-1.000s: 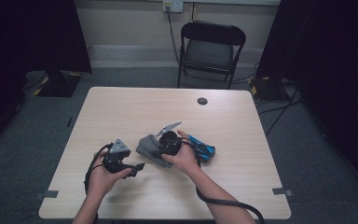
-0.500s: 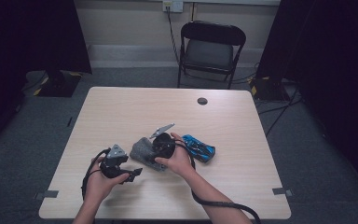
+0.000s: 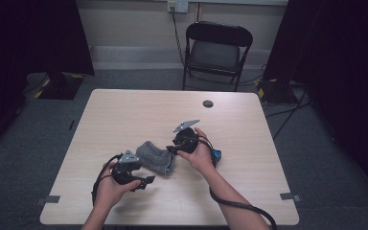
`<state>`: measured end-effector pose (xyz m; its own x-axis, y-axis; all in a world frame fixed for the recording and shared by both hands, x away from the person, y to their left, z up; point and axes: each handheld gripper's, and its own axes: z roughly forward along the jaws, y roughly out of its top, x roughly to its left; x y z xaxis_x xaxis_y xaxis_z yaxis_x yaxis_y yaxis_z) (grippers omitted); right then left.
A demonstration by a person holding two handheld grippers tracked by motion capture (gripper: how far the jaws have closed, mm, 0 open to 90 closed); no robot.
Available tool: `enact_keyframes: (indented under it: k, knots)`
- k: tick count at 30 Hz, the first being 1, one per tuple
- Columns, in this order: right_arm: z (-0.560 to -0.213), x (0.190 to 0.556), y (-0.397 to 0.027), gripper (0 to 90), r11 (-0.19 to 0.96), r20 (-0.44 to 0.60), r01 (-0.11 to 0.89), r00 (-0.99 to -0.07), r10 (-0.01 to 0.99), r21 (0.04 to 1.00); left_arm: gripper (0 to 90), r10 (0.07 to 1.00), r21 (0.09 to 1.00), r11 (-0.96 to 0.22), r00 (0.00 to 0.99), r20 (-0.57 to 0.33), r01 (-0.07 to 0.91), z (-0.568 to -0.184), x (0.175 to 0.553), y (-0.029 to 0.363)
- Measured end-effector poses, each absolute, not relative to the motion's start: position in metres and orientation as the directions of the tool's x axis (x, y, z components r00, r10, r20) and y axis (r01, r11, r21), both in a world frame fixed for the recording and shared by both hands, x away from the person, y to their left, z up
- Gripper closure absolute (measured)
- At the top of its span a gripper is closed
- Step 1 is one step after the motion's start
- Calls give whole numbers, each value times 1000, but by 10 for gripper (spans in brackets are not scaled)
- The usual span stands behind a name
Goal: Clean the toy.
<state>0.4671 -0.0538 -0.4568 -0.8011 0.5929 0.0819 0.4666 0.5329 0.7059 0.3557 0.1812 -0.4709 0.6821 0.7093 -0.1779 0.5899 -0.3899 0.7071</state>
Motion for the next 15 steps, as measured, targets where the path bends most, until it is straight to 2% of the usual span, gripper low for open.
enact_keyframes:
  k: [9, 15]
  knots:
    - [-474, 452, -54, 618, 580, 76, 446, -832, 550, 682, 211, 757, 710, -326, 622, -200, 624, -475, 370, 184]
    - [-478, 437, -59, 614, 585, 83, 435, -844, 530, 684, 228, 780, 706, -278, 582, -230, 651, -481, 382, 188]
